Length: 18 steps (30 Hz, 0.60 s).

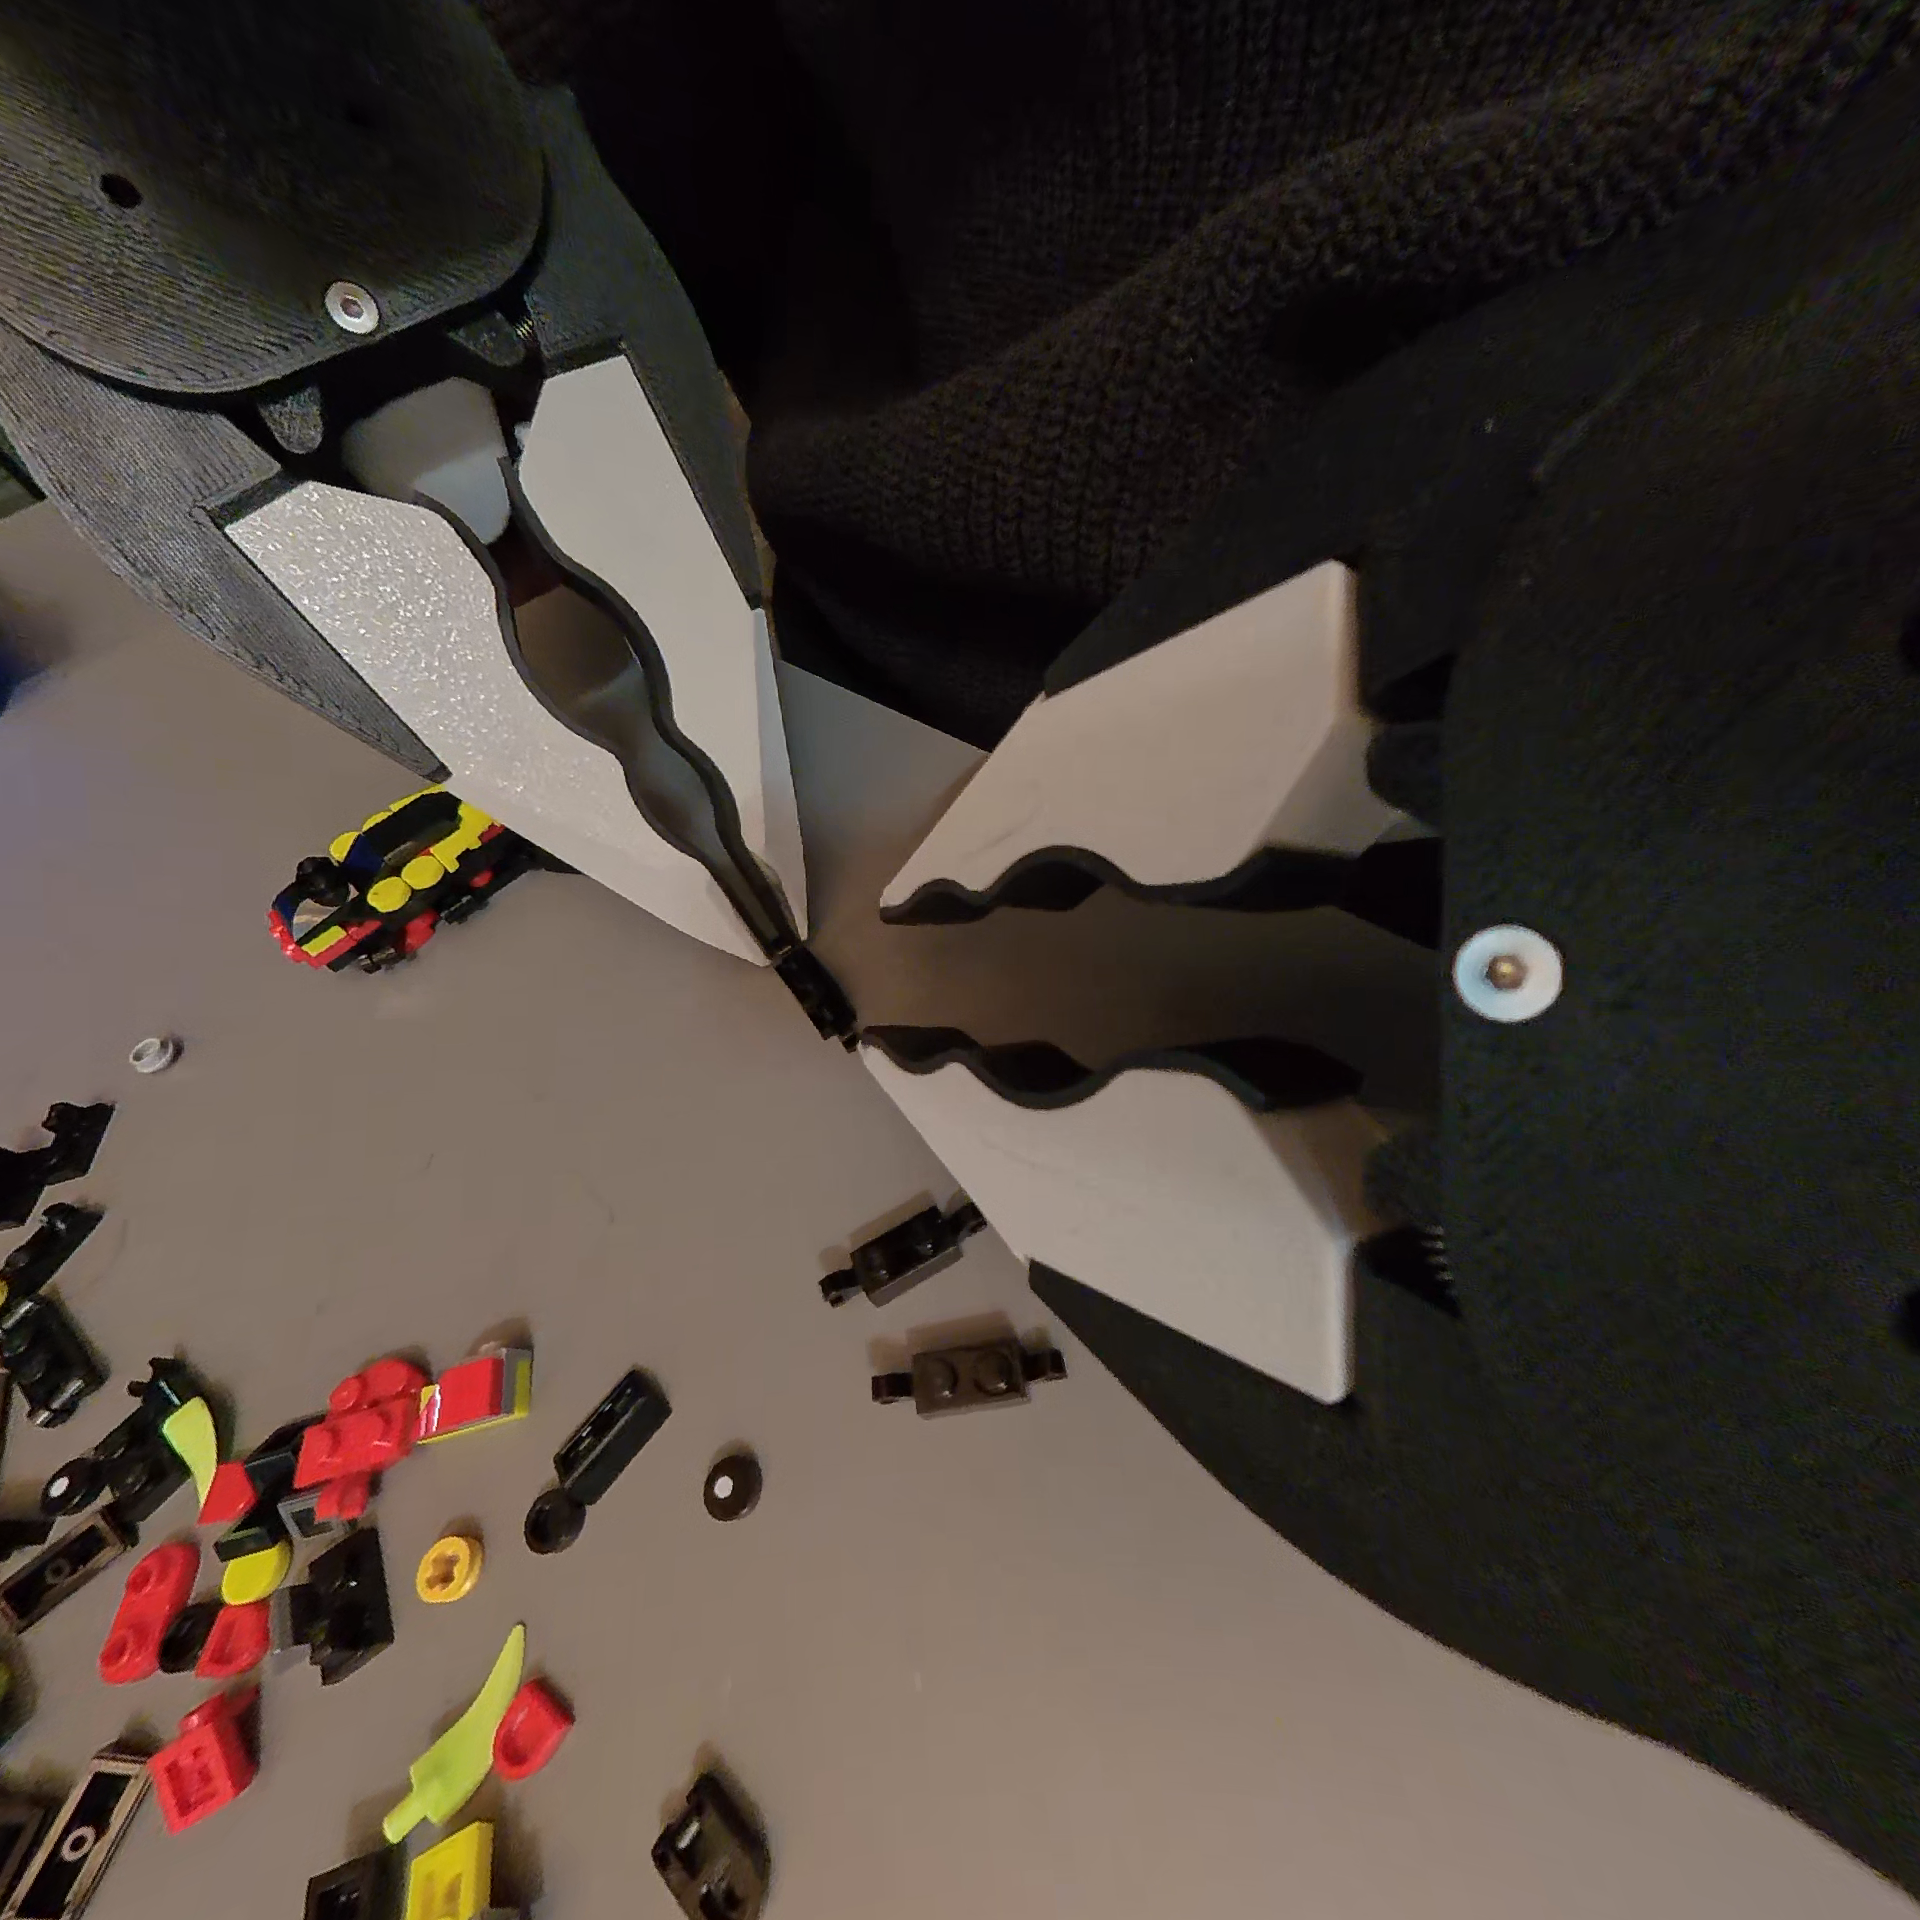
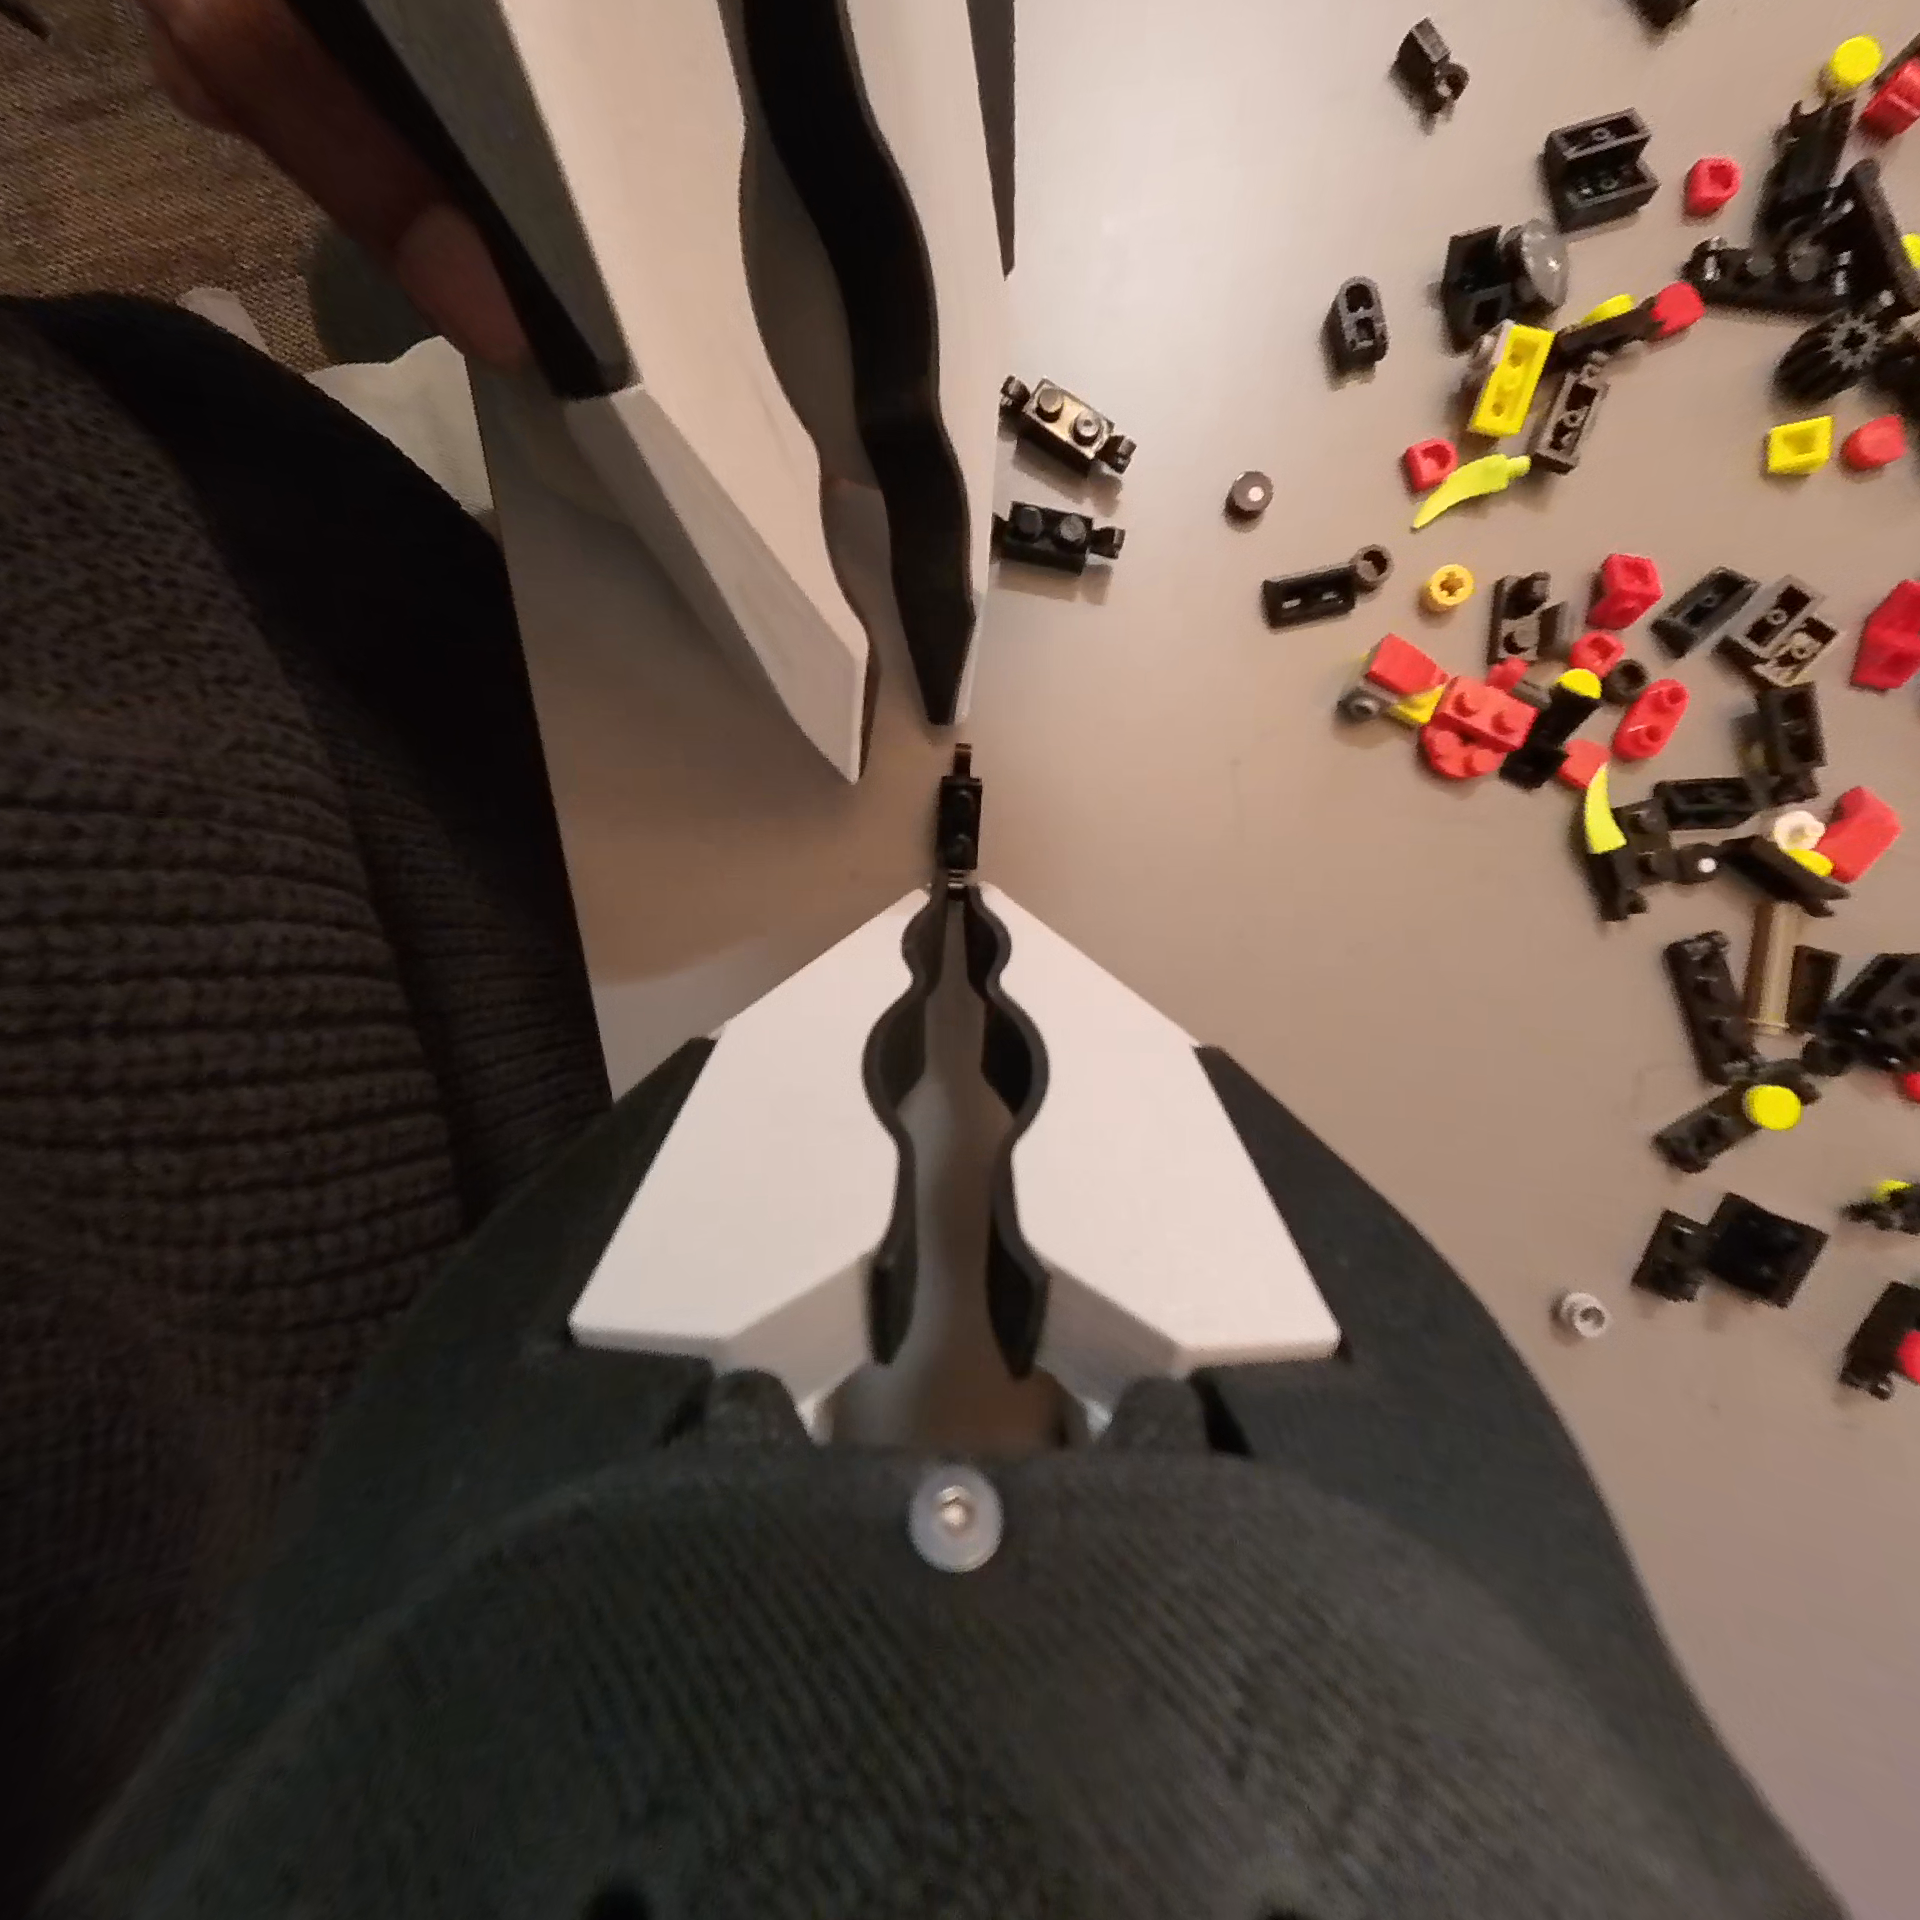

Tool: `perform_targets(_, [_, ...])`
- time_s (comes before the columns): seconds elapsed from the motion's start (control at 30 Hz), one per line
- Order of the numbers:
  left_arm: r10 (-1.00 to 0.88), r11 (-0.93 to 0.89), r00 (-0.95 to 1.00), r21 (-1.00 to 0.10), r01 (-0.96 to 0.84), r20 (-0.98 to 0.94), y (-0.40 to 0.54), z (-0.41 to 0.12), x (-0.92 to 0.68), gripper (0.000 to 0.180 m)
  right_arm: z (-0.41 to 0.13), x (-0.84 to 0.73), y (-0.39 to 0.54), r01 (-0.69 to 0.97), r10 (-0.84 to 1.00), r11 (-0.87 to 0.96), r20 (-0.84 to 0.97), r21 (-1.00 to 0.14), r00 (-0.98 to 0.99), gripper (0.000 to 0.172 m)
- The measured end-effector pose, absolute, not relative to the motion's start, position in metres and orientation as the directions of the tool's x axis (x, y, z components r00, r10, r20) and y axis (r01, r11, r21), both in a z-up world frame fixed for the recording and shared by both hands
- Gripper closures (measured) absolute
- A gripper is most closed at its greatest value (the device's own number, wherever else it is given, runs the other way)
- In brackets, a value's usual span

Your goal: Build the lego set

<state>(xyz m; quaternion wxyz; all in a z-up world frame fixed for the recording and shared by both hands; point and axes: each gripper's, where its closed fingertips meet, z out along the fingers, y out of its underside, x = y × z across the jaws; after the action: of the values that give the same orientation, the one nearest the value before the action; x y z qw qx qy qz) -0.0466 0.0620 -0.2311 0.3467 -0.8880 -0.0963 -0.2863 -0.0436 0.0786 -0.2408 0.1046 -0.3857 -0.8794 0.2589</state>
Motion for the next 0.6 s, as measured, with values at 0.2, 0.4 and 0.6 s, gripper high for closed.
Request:
perform_targets(0.2, [-0.03, -0.743, 0.815, -0.559, 0.369, 0.578, 0.062, -0.231, -0.046, 0.163, -0.241, -0.044, 0.079, 0.622, 0.732, 0.57, -0.012, -0.537, -0.682, 0.17])
perform_targets(0.4, [-0.03, -0.742, 0.815, -0.559, 0.37, 0.579, 0.062, -0.231, -0.046, 0.163, -0.234, -0.045, 0.078, 0.615, 0.736, 0.548, -0.023, -0.567, -0.677, 0.164])
perform_targets(0.6, [-0.03, -0.742, 0.815, -0.559, 0.37, 0.579, 0.062, -0.231, -0.045, 0.163, -0.228, -0.05, 0.073, 0.598, 0.74, 0.523, -0.025, -0.608, -0.672, 0.164])
